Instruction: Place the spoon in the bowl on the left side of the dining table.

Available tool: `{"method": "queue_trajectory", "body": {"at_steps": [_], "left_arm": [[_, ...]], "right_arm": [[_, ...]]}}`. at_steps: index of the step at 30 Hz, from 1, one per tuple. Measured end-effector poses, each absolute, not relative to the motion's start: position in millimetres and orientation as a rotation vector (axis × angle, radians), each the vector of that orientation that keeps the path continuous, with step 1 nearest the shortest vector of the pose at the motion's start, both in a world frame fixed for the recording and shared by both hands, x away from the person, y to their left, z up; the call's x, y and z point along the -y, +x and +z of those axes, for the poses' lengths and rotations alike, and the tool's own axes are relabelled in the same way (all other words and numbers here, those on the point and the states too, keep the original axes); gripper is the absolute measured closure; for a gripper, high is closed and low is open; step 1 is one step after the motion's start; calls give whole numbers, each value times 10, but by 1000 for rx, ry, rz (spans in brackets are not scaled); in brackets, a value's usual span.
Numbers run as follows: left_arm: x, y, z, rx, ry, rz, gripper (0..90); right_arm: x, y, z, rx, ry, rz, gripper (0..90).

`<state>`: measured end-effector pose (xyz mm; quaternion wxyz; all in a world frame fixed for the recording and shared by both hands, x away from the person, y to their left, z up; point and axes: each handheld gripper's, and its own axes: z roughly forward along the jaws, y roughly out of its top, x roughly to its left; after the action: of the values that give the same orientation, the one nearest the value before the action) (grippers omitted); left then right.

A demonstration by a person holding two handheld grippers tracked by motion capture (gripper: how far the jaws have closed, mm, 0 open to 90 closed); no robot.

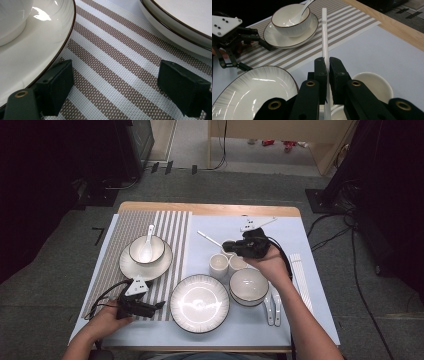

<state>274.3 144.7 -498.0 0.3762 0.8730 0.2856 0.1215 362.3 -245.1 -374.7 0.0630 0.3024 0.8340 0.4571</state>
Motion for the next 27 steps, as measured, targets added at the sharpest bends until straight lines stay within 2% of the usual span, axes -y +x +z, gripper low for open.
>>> {"method": "queue_trajectory", "body": {"at_steps": [27], "left_arm": [[-1447, 2743, -4980, -731, 2233, 311, 138]], "right_arm": [[2175, 3665, -3704, -2551, 855, 1414, 853]]}}
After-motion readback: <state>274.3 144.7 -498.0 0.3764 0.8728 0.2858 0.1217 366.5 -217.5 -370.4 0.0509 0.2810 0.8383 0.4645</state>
